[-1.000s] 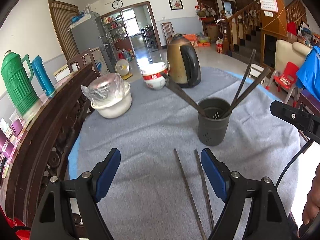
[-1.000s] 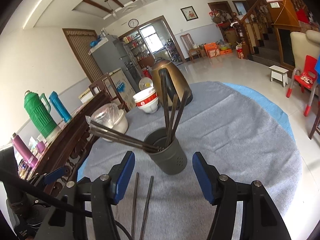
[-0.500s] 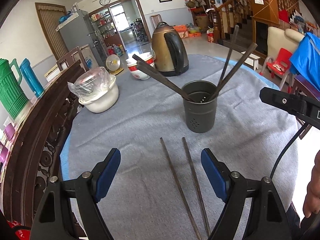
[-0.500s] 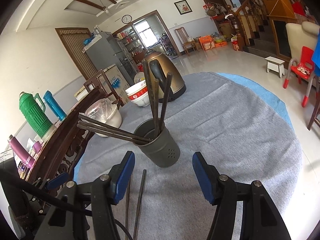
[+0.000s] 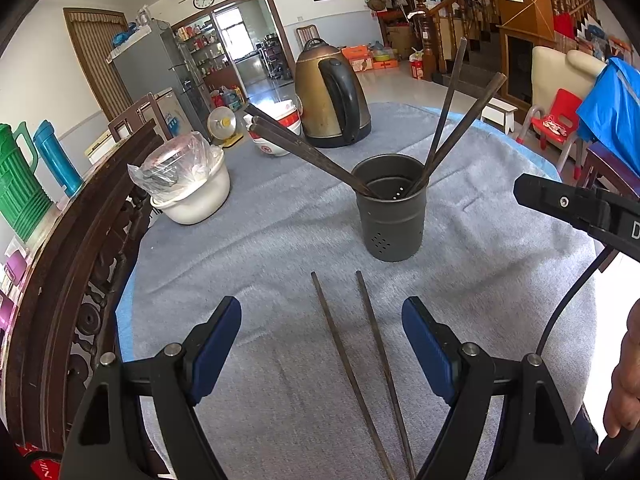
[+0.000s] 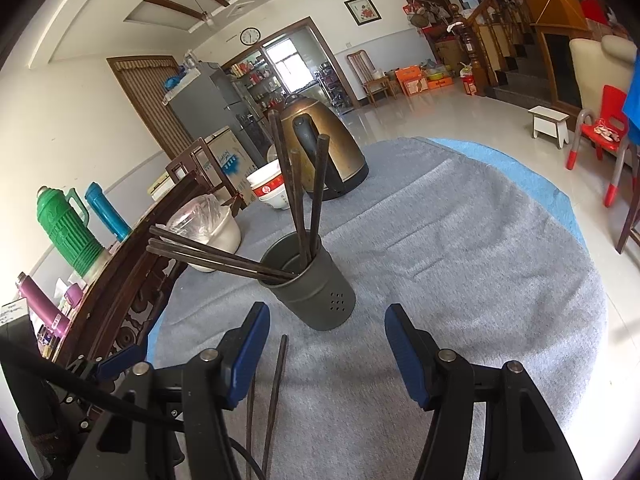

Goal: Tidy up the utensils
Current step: 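Move both open grippers toward the last two chopsticks on the cloth, then lower the right gripper and close it around one dark chopstick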

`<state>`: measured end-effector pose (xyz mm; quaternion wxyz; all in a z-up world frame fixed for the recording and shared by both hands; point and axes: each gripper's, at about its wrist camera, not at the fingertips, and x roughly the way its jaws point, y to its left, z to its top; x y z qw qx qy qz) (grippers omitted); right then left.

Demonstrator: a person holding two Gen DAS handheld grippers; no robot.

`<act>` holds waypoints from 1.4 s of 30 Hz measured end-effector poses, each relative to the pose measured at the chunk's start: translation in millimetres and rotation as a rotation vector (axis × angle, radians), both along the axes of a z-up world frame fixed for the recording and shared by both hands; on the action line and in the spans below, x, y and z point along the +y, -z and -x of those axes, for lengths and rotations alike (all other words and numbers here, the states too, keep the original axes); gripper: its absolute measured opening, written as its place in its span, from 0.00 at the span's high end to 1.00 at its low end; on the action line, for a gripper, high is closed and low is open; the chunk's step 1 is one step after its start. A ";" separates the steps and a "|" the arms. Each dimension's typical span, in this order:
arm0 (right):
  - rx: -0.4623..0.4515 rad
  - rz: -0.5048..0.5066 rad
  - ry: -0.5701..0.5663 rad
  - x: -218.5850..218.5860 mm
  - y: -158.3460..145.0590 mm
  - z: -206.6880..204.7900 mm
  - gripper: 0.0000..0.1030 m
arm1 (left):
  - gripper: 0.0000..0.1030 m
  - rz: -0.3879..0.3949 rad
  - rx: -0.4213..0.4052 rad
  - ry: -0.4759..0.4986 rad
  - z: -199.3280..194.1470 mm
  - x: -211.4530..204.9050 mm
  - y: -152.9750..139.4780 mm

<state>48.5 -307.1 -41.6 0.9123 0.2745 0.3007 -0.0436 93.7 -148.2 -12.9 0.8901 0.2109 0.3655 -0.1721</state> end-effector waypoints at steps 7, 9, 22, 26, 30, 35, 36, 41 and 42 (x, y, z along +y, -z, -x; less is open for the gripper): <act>0.010 -0.009 -0.002 0.7 3.5 -1.9 0.37 | 0.19 -0.001 0.007 0.001 -0.9 0.3 2.4; 0.014 -0.008 -0.004 1.5 4.6 -2.8 0.37 | 0.19 0.000 0.009 0.000 -1.5 1.1 2.8; 0.042 -0.004 -0.026 10.9 11.3 -9.3 0.37 | 0.19 0.004 0.027 -0.013 -6.8 6.5 9.2; 0.054 -0.005 -0.033 14.0 14.2 -12.0 0.37 | 0.20 0.005 0.035 -0.018 -9.0 9.0 12.2; 0.071 -0.001 -0.045 17.9 16.8 -15.4 0.37 | 0.19 0.017 0.068 -0.040 -18.4 18.4 17.7; 0.095 0.011 -0.066 26.0 21.8 -20.9 0.37 | 0.20 0.042 0.126 -0.118 -38.4 43.6 27.1; 0.104 0.012 -0.069 27.6 23.9 -22.6 0.37 | 0.20 0.053 0.143 -0.137 -42.8 50.3 29.3; 0.164 -0.002 -0.112 39.1 36.8 -36.0 0.39 | 0.20 0.096 0.209 -0.201 -54.8 74.5 39.4; 0.175 0.001 -0.120 41.7 39.0 -38.3 0.39 | 0.20 0.098 0.215 -0.205 -55.2 76.1 41.2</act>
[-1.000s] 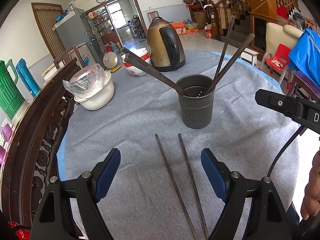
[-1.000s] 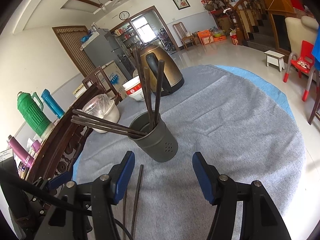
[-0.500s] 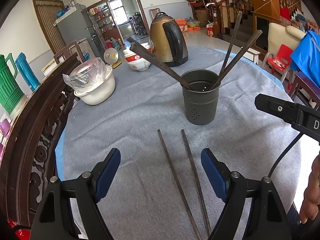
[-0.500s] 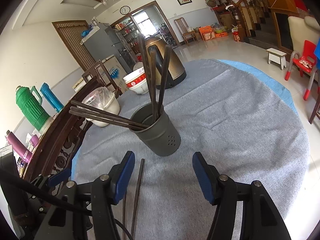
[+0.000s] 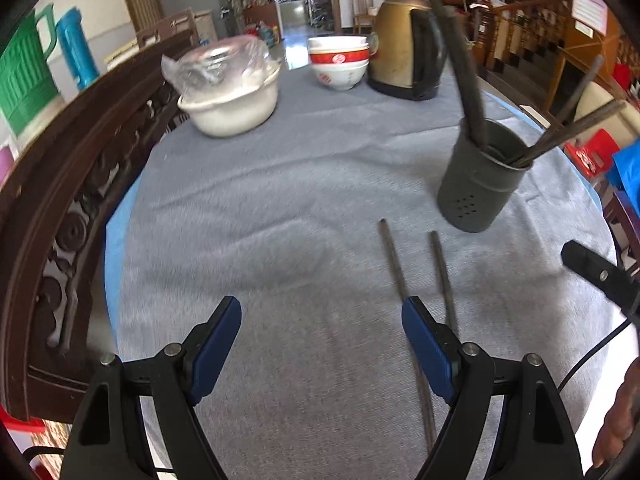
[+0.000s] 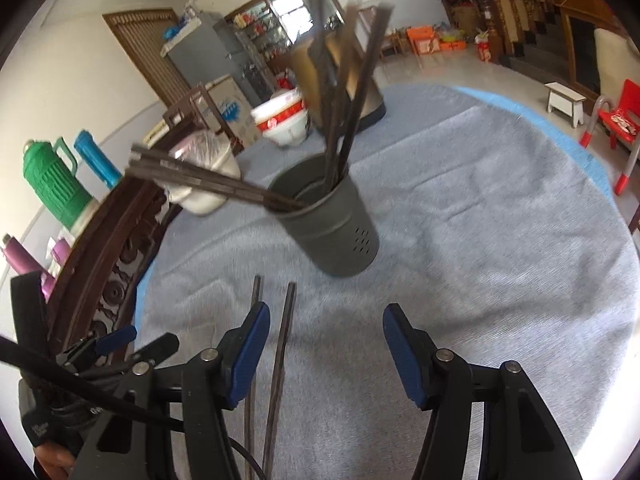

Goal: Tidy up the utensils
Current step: 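Lower the right gripper and close it around one dark chopstick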

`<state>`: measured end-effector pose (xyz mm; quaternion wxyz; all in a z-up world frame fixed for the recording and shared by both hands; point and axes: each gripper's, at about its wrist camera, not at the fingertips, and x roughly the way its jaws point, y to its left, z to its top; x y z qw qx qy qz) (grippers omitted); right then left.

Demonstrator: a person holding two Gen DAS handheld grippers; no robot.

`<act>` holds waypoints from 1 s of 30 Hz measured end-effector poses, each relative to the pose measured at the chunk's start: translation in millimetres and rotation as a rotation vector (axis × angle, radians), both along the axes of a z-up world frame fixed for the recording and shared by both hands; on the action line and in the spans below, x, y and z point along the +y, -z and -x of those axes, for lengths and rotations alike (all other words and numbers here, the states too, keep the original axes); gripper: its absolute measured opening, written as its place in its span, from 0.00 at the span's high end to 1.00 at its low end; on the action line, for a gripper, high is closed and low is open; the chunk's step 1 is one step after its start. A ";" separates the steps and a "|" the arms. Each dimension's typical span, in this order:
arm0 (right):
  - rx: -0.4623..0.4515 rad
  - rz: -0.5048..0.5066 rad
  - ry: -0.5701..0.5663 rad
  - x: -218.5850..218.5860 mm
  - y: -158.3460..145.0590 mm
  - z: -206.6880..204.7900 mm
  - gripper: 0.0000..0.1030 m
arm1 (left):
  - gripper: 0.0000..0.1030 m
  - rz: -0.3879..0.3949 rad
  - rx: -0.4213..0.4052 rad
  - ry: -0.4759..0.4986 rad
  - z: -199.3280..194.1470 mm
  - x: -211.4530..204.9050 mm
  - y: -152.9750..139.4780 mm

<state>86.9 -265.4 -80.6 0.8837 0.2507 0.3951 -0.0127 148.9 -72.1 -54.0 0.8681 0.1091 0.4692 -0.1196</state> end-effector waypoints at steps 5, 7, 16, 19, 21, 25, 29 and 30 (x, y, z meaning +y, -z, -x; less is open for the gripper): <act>0.040 0.023 -0.055 20.9 6.9 -12.2 0.44 | 0.20 0.007 0.021 -0.003 -0.9 2.9 5.9; 0.048 0.031 -0.067 25.6 9.0 -14.3 0.46 | 0.20 0.007 0.023 0.000 -0.3 2.5 6.0; 0.109 0.034 -0.111 39.0 21.8 -37.3 0.61 | 0.20 0.013 0.037 -0.014 -3.4 11.8 10.2; 0.135 0.024 -0.118 42.4 29.2 -49.6 0.61 | 0.20 0.010 0.042 -0.024 -4.0 15.8 12.5; 0.157 0.029 -0.124 46.7 33.5 -59.2 0.61 | 0.20 0.009 0.048 -0.029 -4.6 18.3 14.2; 0.197 0.057 -0.139 58.7 38.5 -75.3 0.61 | 0.20 0.003 0.057 -0.042 -6.5 22.7 17.9; 0.239 0.090 -0.155 70.7 46.0 -87.8 0.62 | 0.20 0.002 0.067 -0.054 -9.0 26.1 21.5; 0.253 0.098 -0.156 73.1 49.0 -91.5 0.64 | 0.20 0.002 0.070 -0.055 -9.7 26.5 22.1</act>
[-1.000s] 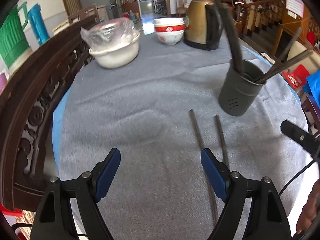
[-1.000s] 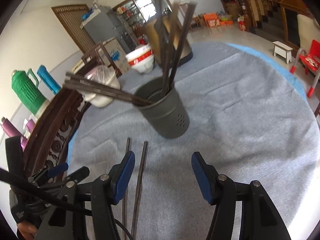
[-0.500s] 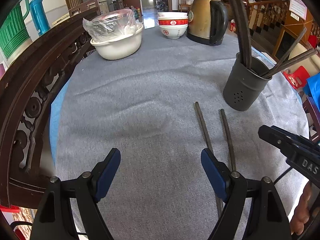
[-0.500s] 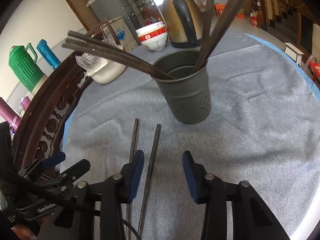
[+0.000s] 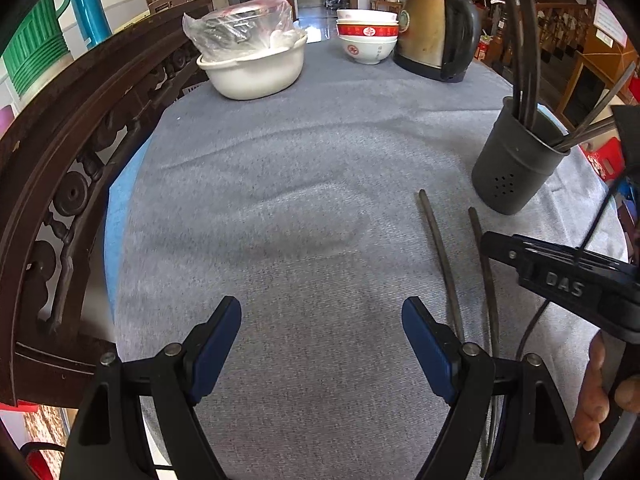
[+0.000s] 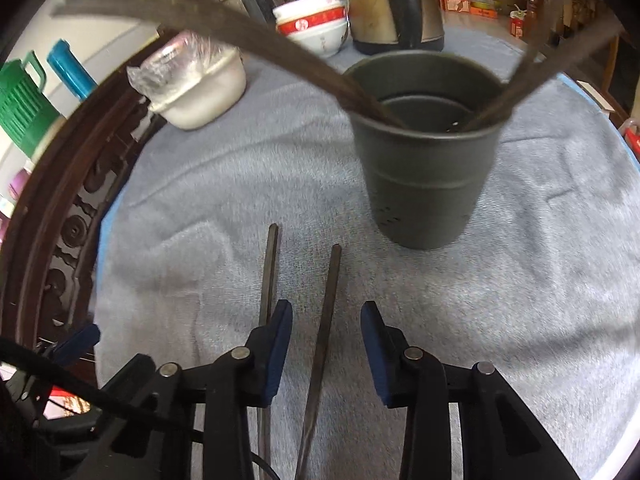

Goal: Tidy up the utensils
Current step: 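Lower the right gripper and close it around one dark chopstick, then lower the left gripper over the other chopstick while the right gripper holds its chopstick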

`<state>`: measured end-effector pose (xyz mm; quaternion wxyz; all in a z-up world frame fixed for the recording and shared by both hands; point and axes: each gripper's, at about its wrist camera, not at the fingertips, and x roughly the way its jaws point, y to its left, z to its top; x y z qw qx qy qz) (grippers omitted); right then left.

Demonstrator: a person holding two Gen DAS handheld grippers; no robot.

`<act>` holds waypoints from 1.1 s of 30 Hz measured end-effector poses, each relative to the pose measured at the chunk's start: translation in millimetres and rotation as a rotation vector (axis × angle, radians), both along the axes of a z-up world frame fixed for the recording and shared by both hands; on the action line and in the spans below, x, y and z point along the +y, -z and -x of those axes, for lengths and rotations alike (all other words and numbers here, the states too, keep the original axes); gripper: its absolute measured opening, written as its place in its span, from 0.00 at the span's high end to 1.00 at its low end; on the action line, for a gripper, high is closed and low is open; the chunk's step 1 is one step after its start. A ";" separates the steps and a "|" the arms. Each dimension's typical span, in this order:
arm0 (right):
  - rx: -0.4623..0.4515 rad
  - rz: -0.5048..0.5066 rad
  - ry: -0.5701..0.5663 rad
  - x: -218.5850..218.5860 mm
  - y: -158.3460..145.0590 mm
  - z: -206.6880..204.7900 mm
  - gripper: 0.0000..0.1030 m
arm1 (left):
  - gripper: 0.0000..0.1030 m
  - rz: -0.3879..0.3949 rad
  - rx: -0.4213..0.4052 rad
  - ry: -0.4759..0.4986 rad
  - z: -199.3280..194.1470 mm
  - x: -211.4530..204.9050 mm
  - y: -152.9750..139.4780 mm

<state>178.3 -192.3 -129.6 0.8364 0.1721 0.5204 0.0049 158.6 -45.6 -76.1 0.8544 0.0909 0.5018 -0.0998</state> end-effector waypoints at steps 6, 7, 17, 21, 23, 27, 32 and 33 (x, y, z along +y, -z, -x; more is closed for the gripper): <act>0.059 0.020 0.021 3.4 20.1 -15.2 0.78 | 0.20 0.000 0.011 -0.003 -2.4 3.5 3.4; 0.062 0.033 0.015 5.0 20.9 -16.6 0.81 | 0.20 0.000 0.012 -0.004 -2.5 4.1 3.9; 0.031 0.086 0.006 4.3 23.2 -13.3 0.90 | 0.20 -0.009 0.028 -0.010 -6.4 3.2 9.9; 0.022 0.098 0.014 -5.4 20.0 -4.3 0.90 | 0.20 -0.013 0.028 -0.005 -6.0 0.3 10.6; 0.020 0.113 0.017 -8.1 19.5 -1.4 0.90 | 0.20 -0.015 0.027 -0.003 -5.6 -1.0 10.1; 0.015 0.133 0.026 -18.9 18.5 9.4 0.90 | 0.20 -0.017 0.021 0.000 -4.7 -3.1 9.3; 0.008 0.140 0.051 -33.7 15.8 21.3 0.90 | 0.20 -0.025 0.018 0.007 -3.2 -6.3 9.4; 0.009 0.137 0.058 -36.9 15.5 22.5 0.90 | 0.20 -0.025 0.018 0.008 -2.8 -6.7 9.3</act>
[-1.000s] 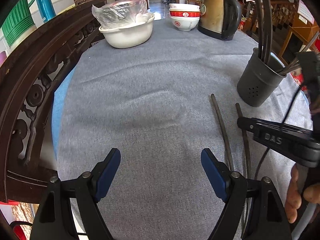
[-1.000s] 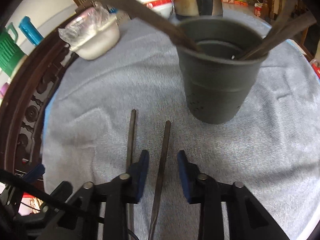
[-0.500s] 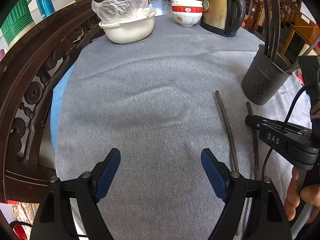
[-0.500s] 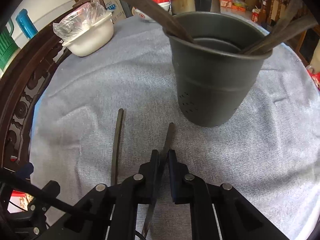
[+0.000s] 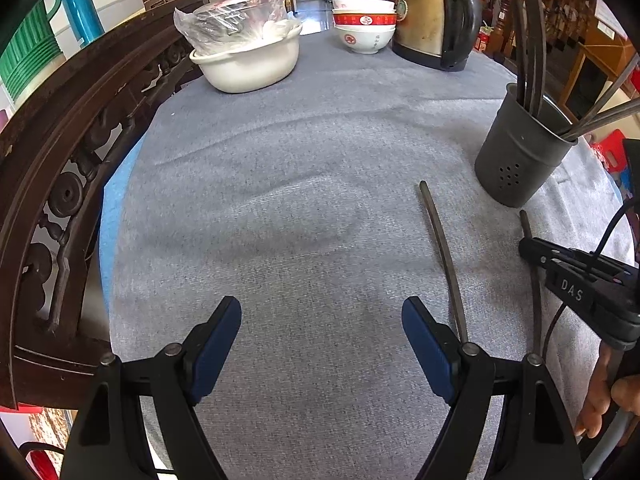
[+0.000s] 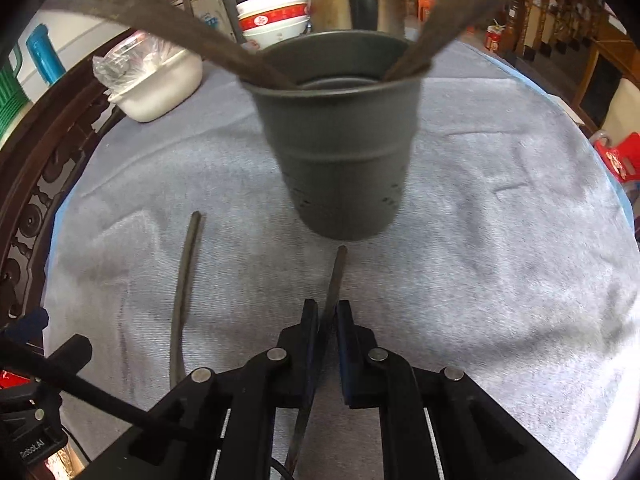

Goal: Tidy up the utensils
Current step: 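Lower the left gripper over the other chopstick while the right gripper holds its chopstick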

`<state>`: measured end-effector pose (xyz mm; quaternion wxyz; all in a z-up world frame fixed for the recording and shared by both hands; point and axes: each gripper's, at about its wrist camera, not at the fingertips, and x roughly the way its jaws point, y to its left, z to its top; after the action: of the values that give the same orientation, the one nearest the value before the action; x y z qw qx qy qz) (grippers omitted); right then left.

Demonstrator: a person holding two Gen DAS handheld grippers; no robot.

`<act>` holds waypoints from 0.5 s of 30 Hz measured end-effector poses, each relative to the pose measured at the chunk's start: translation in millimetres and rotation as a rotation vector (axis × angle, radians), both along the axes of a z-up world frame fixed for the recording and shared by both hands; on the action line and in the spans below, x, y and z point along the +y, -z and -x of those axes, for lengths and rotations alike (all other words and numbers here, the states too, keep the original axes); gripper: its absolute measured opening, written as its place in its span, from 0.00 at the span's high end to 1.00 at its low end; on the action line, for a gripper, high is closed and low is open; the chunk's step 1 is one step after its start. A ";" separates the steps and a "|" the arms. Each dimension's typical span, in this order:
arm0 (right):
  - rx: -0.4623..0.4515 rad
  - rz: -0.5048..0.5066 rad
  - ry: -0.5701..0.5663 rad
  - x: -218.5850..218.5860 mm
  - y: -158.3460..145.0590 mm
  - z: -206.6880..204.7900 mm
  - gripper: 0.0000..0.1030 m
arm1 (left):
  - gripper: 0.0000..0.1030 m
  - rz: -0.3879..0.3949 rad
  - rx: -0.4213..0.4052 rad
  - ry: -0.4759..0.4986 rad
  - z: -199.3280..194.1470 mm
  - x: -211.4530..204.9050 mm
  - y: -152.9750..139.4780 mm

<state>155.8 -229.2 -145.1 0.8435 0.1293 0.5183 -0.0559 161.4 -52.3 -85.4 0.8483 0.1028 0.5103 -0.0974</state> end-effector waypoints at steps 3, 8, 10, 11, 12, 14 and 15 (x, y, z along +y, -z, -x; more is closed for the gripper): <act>-0.001 -0.004 0.019 -8.4 -0.3 4.2 0.90 | 0.20 -0.003 -0.003 0.005 1.3 -1.4 -0.9; -0.005 -0.010 0.050 -25.1 -3.5 12.5 0.90 | 0.20 -0.005 -0.005 0.003 2.2 -1.4 -1.4; -0.007 -0.013 0.064 -32.6 -5.2 16.3 0.90 | 0.20 -0.004 -0.005 0.003 2.3 -1.4 -1.2; -0.007 -0.014 0.070 -35.9 -5.6 17.8 0.90 | 0.20 -0.005 -0.005 0.002 2.5 -1.7 -1.0; -0.005 -0.016 0.076 -39.7 -5.9 19.0 0.90 | 0.20 -0.006 -0.005 0.001 2.8 -1.8 -0.9; 0.002 -0.020 0.088 -46.4 -5.9 21.5 0.90 | 0.20 -0.006 -0.004 0.003 3.0 -2.1 -0.7; 0.005 -0.028 0.095 -51.0 -4.9 21.1 0.90 | 0.20 -0.007 -0.003 0.003 3.1 -2.2 -0.6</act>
<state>134.7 -280.2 -140.2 0.8366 0.1653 0.5146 -0.0887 158.3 -54.5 -84.8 0.8486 0.1067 0.5089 -0.0970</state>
